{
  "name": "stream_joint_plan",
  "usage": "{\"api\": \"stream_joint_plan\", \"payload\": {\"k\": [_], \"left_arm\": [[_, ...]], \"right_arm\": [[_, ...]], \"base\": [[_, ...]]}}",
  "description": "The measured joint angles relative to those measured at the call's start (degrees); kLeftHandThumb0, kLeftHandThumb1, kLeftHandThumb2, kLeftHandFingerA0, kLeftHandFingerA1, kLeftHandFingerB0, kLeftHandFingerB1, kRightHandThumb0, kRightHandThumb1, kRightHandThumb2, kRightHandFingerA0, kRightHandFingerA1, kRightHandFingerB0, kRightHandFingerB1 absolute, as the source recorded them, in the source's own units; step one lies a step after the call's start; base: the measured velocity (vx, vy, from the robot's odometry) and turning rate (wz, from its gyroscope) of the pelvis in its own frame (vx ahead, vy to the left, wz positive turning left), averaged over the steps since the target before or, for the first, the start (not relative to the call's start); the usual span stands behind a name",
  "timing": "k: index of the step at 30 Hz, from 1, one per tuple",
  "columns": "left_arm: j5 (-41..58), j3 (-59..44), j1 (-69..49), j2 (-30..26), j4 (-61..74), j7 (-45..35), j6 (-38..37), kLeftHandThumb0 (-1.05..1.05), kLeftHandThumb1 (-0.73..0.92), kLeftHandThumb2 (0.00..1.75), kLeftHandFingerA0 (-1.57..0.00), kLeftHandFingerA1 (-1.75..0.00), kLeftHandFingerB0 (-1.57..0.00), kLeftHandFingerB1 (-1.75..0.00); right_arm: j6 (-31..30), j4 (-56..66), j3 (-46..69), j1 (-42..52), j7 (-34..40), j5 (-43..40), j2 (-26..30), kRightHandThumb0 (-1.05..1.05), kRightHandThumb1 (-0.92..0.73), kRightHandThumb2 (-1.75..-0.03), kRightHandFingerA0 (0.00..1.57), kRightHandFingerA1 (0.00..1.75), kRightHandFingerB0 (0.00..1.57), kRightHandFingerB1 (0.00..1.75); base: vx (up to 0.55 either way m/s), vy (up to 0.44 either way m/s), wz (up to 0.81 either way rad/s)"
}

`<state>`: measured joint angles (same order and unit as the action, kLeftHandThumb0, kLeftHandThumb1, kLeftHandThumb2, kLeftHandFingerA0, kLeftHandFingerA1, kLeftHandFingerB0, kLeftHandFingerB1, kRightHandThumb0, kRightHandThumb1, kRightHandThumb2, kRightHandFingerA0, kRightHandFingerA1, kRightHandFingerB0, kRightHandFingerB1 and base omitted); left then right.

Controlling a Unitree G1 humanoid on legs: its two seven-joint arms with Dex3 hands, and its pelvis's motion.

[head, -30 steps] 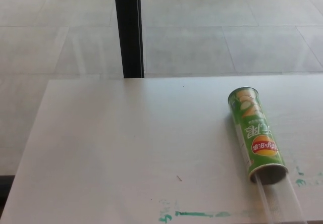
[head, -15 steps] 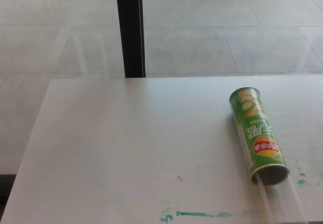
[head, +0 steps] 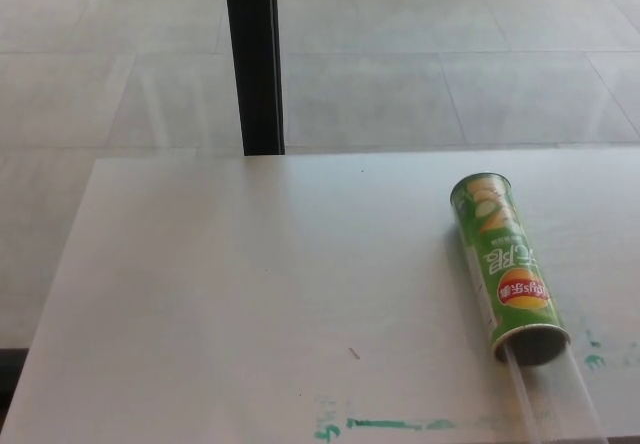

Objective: Use the right hand as a fist to push the chips tray inside its container kept in the middle of the desk

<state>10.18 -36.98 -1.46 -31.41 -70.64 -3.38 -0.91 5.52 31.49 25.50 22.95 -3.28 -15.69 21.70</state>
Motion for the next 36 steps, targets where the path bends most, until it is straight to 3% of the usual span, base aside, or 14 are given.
{"api": "stream_joint_plan", "payload": {"k": [6, 7, 8, 11, 16, 18, 19, 21, 22, 25, 32, 33, 34, 36], "left_arm": [[0.0, 0.0, 0.0, 0.0, 0.0, 0.0, 0.0, -0.71, 0.92, 0.70, -0.54, -0.64, -0.40, -0.49], [0.0, 0.1, 0.0, 0.0, -0.1, 0.0, 0.0, -0.70, 0.73, 1.10, -0.50, -0.70, -0.33, -0.57], [0.0, 0.0, 0.0, -0.1, -0.1, 0.0, 0.0, -0.73, 0.92, 0.70, -0.53, -0.63, -0.38, -0.47], [0.0, 0.1, -0.1, -0.2, -0.3, 0.0, 0.0, -0.74, 0.92, 0.71, -0.50, -0.60, -0.27, -0.43], [0.1, 0.0, -0.5, -0.6, -0.3, -0.1, 0.0, -0.72, 0.92, 0.70, -0.53, -0.59, -0.34, -0.45], [0.1, 0.0, -0.5, -0.7, -0.4, -0.2, 0.0, -0.71, 0.77, 1.12, -0.48, -0.67, -0.29, -0.55], [0.1, 0.1, -0.6, -0.7, -0.4, -0.2, 0.0, -0.73, 0.92, 0.75, -0.50, -0.63, -0.27, -0.45], [0.1, 0.2, -0.6, -0.8, -0.5, -0.2, 0.0, -0.70, 0.75, 1.12, -0.45, -0.66, -0.29, -0.56], [0.1, 0.2, -0.6, -0.8, -0.5, -0.2, 0.0, -0.73, 0.92, 0.73, -0.48, -0.59, -0.31, -0.45], [0.1, 0.2, -0.6, -0.8, -0.6, -0.2, 0.0, -0.71, 0.92, 0.70, -0.52, -0.64, -0.38, -0.47], [0.1, 0.2, -0.6, -0.8, -0.8, -0.2, 0.0, -0.71, 0.92, 0.72, -0.50, -0.65, -0.34, -0.49], [0.1, 0.2, -0.6, -0.8, -0.8, -0.2, 0.0, -0.72, 0.92, 0.69, -0.53, -0.69, -0.33, -0.47], [0.1, 0.2, -0.6, -0.8, -0.9, -0.2, 0.0, -0.72, 0.92, 0.69, -0.52, -0.67, -0.34, -0.48], [0.1, 0.2, -0.6, -0.8, -0.9, -0.2, 0.0, -0.71, 0.92, 0.71, -0.49, -0.61, -0.30, -0.44]], "right_arm": [[-0.3, 5.5, -2.6, 7.4, -5.0, 0.6, 7.1, -0.47, -0.57, -0.95, 0.80, 0.86, 0.53, 0.64], [-0.3, 6.1, -2.8, 8.4, -5.6, 0.8, 8.0, -0.47, -0.56, -0.96, 0.82, 0.84, 0.53, 0.63], [-0.3, 7.1, -3.4, 9.9, -6.6, 1.2, 9.2, -0.49, -0.71, -0.61, 0.80, 0.78, 0.61, 0.49], [-0.2, 9.4, -5.0, 13.6, -8.9, 2.9, 12.5, -0.48, -0.57, -0.98, 0.81, 0.85, 0.51, 0.62], [-0.3, 13.2, -6.3, 19.1, -12.7, 6.5, 17.8, -0.49, -0.72, -0.62, 0.79, 0.86, 0.59, 0.49], [-0.3, 14.4, -6.7, 20.7, -14.1, 8.1, 19.7, -0.51, -0.59, -0.98, 0.79, 0.86, 0.56, 0.64], [-0.3, 14.9, -6.9, 21.4, -14.7, 9.0, 20.6, -0.50, -0.71, -0.61, 0.82, 0.81, 0.61, 0.48], [-0.5, 16.1, -7.2, 22.6, -15.7, 10.6, 21.7, -0.50, -0.71, -0.61, 0.82, 0.81, 0.60, 0.49], [-0.6, 16.4, -7.3, 23.0, -16.1, 11.2, 22.1, -0.50, -0.72, -0.62, 0.82, 0.82, 0.58, 0.49], [-1.2, 17.7, -7.5, 24.5, -17.5, 13.8, 23.7, -0.52, -0.59, -0.97, 0.79, 0.84, 0.53, 0.62], [-2.8, 18.6, -8.6, 25.8, -19.5, 19.7, 25.5, -0.49, -0.58, -0.96, 0.82, 0.84, 0.53, 0.62], [-3.0, 18.6, -8.8, 25.8, -19.7, 20.4, 25.7, -0.52, -0.73, -0.62, 0.80, 0.84, 0.60, 0.47], [-3.4, 18.6, -9.2, 25.8, -20.0, 21.6, 25.8, -0.53, -0.61, -0.99, 0.76, 0.91, 0.53, 0.61], [-3.8, 18.5, -9.8, 25.6, -20.0, 23.2, 25.9, -0.59, -0.80, -0.64, 0.76, 1.03, 0.55, 0.45]], "base": [[0.00, 0.000, 0.00], [0.00, 0.000, 0.00], [0.00, 0.000, 0.00], [0.00, 0.000, 0.00], [0.00, 0.000, 0.00], [0.00, 0.000, 0.00], [0.00, 0.000, 0.00], [0.00, 0.000, 0.00], [0.00, 0.000, 0.00], [0.00, 0.000, 0.00], [0.00, 0.000, 0.00], [0.00, 0.000, 0.00], [0.00, 0.000, 0.00], [0.00, 0.000, 0.00]]}}
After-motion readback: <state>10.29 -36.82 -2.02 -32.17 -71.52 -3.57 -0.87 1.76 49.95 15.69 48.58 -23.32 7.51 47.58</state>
